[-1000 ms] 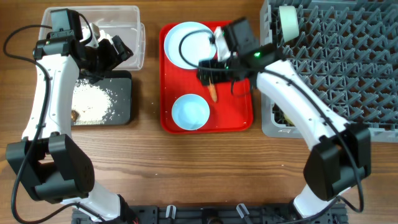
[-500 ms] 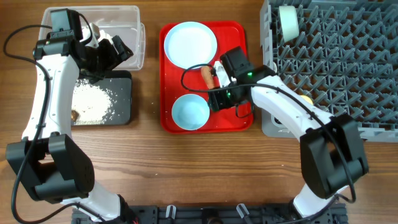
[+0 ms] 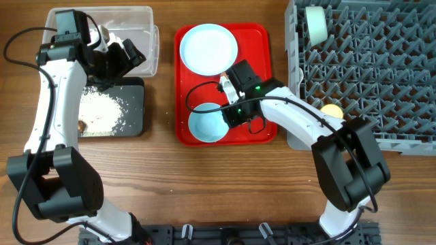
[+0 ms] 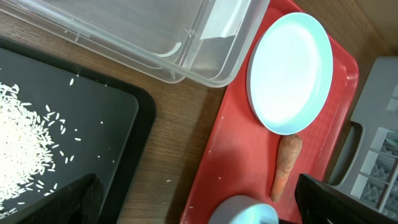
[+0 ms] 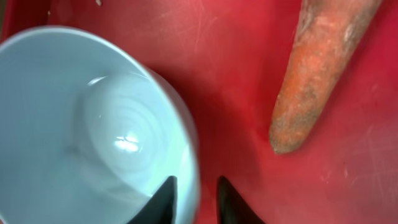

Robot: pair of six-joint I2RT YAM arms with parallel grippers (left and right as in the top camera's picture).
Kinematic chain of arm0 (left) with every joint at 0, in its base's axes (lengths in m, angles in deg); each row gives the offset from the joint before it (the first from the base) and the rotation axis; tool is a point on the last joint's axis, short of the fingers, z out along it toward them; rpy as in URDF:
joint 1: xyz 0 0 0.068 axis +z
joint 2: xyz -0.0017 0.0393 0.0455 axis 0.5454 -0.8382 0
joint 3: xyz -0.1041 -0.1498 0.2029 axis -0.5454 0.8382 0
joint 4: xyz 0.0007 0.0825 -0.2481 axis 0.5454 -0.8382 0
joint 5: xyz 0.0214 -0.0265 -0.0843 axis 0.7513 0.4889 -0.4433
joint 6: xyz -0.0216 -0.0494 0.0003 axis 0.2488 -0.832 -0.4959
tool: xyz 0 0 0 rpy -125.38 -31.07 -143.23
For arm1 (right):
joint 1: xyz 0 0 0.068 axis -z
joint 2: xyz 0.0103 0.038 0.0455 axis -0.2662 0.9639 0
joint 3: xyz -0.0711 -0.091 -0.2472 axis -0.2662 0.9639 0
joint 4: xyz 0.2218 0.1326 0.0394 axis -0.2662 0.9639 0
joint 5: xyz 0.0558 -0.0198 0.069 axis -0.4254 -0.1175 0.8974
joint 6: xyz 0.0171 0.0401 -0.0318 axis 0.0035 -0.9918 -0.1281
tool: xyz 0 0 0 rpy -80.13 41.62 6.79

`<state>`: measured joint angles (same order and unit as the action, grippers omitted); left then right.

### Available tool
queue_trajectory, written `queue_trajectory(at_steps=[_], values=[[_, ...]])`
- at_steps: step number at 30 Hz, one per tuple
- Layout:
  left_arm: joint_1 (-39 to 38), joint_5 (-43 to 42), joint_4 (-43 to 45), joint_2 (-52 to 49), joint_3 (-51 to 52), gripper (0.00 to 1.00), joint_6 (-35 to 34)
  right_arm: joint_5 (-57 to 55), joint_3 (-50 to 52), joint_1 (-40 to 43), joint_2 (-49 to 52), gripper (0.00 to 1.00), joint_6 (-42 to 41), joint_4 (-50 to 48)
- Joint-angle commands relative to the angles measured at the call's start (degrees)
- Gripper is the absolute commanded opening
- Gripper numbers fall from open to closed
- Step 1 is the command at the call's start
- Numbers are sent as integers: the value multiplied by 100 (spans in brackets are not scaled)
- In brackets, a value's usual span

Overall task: Sort waste into correct bins and load items into the dishwasher rack
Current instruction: 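Reach right gripper to the blue bowl and grasp its rim, then carry the blue bowl with right gripper and place it in the rack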

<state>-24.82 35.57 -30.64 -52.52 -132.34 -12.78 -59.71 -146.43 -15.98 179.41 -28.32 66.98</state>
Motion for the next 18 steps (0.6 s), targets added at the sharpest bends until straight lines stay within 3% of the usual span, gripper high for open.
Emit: queue_trajectory(at_steps=[1,3,11,15,18], values=[[20,-7,15,63,-37,100,9,-186,31,9,72,13,-57,24],[20,-7,15,63,-37,100,9,-212,31,11,72,4,-66,22],[20,-7,15,63,-37,100,9,-1182,-597,157,-319,4,-791,442],[20,-7,15,63,-37,100,9,-2896,-1130,376,-1019,4,-1276,1071],[20,-7,15,63,-37,100,9,-5082,-1198,490,-1543,4,-1805,1386]])
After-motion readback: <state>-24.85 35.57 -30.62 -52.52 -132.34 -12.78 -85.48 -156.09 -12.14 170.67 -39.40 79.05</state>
